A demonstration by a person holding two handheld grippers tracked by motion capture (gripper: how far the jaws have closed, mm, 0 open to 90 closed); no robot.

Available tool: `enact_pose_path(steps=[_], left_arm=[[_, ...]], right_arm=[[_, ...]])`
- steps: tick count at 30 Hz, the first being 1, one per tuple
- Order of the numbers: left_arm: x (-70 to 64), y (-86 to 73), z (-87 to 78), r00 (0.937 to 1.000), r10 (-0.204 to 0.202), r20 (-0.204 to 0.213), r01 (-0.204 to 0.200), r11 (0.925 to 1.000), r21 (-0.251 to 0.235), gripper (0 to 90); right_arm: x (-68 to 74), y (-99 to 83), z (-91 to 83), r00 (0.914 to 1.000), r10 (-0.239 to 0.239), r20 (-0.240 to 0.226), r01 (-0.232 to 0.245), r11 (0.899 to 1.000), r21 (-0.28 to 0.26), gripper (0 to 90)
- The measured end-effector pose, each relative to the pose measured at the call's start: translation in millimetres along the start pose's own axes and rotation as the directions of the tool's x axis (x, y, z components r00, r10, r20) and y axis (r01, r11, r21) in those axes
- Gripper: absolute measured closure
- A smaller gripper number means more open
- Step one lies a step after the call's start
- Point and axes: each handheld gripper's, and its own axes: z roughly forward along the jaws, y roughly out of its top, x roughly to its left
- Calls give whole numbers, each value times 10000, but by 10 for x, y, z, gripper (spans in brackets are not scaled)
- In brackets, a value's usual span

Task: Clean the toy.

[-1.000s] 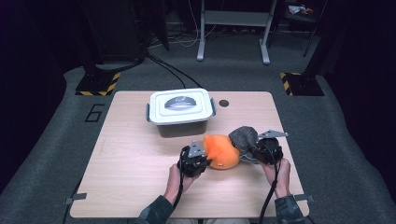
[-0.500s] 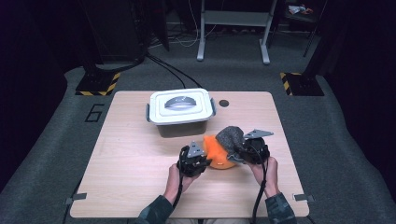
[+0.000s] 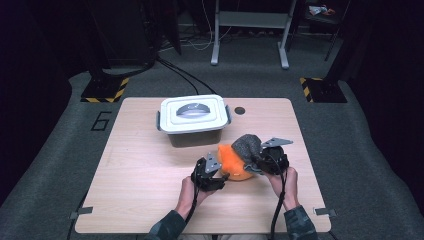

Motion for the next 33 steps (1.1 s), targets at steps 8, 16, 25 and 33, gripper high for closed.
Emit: enact_pose_path(steps=[8, 16, 25, 33], left_arm=[[-15, 42, 25, 9996, 156, 237, -153, 9998, -142, 781], [28, 164, -100, 9916, -625, 1133, 676, 9969, -411, 805], [51, 160, -117, 9851, -1096, 1324, 1146, 9929, -305, 807], [82, 116, -104, 9857, -1267, 1111, 1306, 9910, -283, 803]], right_arm=[[-23, -19, -77, 10000, 27, 87, -25, 9998, -185, 763], [154, 71, -337, 9991, -364, -214, 347, 9965, -754, 762], [362, 86, -187, 9941, -1041, -312, 1027, 9937, -451, 762], [352, 78, -109, 9934, -1126, -200, 1118, 9930, -373, 761]])
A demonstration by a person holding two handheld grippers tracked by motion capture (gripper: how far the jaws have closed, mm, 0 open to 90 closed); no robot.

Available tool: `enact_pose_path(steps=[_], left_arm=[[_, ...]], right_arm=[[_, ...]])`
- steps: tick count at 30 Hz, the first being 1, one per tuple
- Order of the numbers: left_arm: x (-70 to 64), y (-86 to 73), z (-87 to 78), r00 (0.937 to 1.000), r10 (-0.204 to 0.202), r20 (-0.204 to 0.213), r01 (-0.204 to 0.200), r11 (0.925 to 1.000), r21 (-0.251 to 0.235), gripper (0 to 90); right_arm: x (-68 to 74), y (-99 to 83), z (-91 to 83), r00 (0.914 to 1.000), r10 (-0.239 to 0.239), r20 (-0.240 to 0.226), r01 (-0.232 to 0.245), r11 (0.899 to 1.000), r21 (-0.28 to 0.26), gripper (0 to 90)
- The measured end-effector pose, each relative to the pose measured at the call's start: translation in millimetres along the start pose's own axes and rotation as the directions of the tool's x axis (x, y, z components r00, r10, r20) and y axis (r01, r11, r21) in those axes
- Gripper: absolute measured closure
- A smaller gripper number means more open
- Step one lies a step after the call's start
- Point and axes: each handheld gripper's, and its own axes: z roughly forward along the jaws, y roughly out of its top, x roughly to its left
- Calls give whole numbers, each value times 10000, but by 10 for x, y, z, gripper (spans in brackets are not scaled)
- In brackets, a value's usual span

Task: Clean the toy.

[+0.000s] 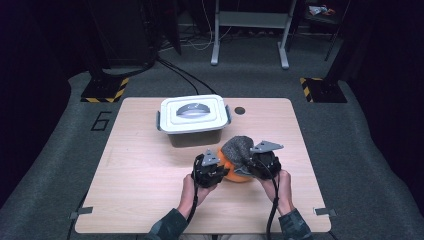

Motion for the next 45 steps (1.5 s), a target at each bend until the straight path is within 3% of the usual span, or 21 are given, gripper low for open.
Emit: enact_pose_path(steps=[18, 25, 28, 35, 40, 45], left_arm=[[61, -54, -2, 9999, -65, -141, 66, 10000, 60, 801], [66, -57, -1, 9997, -231, -98, 231, 9997, 55, 800], [67, -56, 1, 9997, -217, -118, 218, 9998, 48, 800], [79, -44, -2, 9998, -165, -122, 166, 9998, 74, 801], [86, -41, -3, 9998, -195, -100, 196, 9998, 93, 801], [89, -36, 1, 9998, -202, -47, 202, 9997, 116, 801]], right_arm=[[-317, -212, 29, 9944, 988, 371, -998, 9947, 258, 760], [-475, -351, 86, 9849, 1597, 662, -1630, 9854, 488, 760], [-558, -462, 165, 9780, 1953, 730, -2014, 9756, 874, 760], [-640, -588, 256, 9730, 2154, 826, -2246, 9661, 1272, 760], [-665, -541, 90, 9689, 2360, 751, -2416, 9673, 771, 761], [-568, -356, -136, 9798, 1990, 212, -1991, 9800, 42, 761]])
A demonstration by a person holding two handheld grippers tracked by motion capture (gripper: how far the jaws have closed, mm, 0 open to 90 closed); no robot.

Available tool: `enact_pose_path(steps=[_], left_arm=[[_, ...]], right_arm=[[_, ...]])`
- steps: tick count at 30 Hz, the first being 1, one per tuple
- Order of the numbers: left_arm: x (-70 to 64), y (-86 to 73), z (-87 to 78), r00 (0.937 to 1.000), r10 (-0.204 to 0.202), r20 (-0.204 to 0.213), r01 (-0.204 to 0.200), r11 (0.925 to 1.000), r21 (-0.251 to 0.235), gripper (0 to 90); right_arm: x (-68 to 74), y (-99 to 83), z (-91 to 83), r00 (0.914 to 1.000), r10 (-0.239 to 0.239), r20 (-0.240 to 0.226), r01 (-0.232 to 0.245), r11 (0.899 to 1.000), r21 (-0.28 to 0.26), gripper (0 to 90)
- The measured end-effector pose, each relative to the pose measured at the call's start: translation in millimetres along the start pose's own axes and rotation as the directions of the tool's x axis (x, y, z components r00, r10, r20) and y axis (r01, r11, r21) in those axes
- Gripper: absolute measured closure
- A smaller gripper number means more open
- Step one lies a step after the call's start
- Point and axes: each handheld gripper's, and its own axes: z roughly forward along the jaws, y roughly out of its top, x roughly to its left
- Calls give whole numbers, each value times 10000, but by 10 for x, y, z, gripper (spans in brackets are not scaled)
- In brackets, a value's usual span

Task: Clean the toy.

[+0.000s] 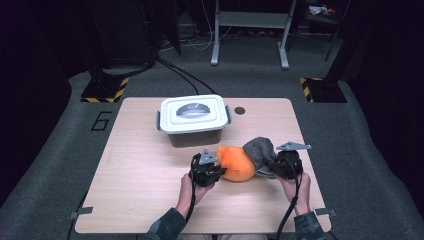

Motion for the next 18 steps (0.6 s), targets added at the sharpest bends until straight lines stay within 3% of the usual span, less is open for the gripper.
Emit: enact_pose_path(steps=[6, 12, 17, 18], left_arm=[[-13, 5, 16, 10000, -27, 9, 27, 10000, 28, 801], [-9, 7, 16, 10000, -34, -9, 34, 10000, 33, 801], [0, 8, 15, 10000, -14, 1, 14, 9999, 100, 801], [-3, 8, 17, 10000, -15, -9, 15, 10000, 94, 801]], right_arm=[[327, 214, -82, 9947, -869, -557, 848, 9956, -393, 761], [589, 317, 33, 9816, -1623, -1005, 1597, 9866, -337, 760], [642, 290, 162, 9763, -2105, -504, 2111, 9774, 64, 761], [644, 283, 171, 9814, -1873, -414, 1878, 9822, 95, 762]])
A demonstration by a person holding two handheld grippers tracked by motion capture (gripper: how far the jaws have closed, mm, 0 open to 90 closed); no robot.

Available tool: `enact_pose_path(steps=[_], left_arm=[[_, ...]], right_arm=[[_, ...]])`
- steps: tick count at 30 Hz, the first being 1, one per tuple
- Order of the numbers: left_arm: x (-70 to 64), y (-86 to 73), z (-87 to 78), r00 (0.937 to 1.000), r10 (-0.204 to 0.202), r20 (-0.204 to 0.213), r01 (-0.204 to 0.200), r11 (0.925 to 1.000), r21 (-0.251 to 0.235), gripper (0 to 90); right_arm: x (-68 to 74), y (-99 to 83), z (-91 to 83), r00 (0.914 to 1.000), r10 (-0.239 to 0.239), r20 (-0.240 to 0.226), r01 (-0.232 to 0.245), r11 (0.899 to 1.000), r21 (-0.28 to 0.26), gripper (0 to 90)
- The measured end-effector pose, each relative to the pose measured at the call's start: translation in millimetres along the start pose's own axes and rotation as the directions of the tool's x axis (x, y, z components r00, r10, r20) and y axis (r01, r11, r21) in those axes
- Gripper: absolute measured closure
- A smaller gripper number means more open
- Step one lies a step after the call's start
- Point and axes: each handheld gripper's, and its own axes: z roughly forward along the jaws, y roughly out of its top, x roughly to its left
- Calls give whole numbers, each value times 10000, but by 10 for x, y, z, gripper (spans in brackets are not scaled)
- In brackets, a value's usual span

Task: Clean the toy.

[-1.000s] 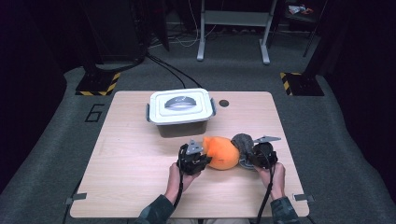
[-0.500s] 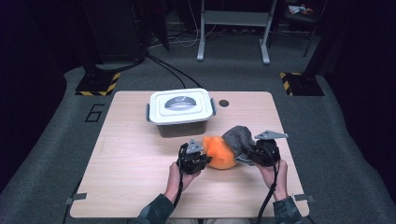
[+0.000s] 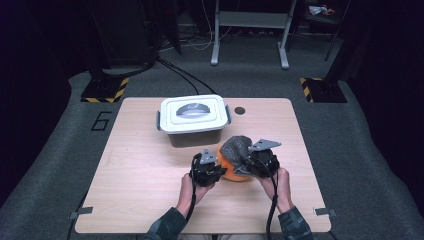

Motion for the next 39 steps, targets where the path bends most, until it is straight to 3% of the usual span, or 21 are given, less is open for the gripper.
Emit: enact_pose_path(steps=[9, 12, 16, 17, 23, 29, 34, 39], left_arm=[[0, 0, 7, 10000, 47, 8, -47, 10000, -27, 801], [2, 1, 6, 10000, 52, 1, -52, 10000, 3, 801], [5, 2, 5, 10000, 58, -9, -58, 10000, 10, 801], [7, 1, 6, 10000, 48, -7, -48, 10000, 3, 801], [12, -1, 6, 10000, -19, 38, 19, 10000, 0, 801], [32, -10, 5, 9999, -124, 30, 124, 9999, -1, 801], [35, -8, -1, 10000, -48, -8, 48, 10000, 21, 801], [45, -11, -3, 10000, -36, 24, 36, 10000, 40, 801]], right_arm=[[-263, -143, -12, 9983, 526, 244, -527, 9986, 40, 761], [-352, -213, -6, 9939, 1010, 441, -1019, 9946, 192, 761], [-467, -302, 34, 9910, 1192, 605, -1211, 9922, 294, 761], [-477, -321, 47, 9862, 1504, 692, -1532, 9875, 370, 761], [-616, -459, 149, 9788, 1858, 867, -1921, 9788, 705, 762], [-722, -627, 284, 9673, 2374, 895, -2483, 9582, 1422, 761], [-747, -635, 209, 9666, 2339, 1047, -2461, 9613, 1241, 761], [-700, -461, -106, 9685, 2170, 1222, -2226, 9743, 345, 761]])
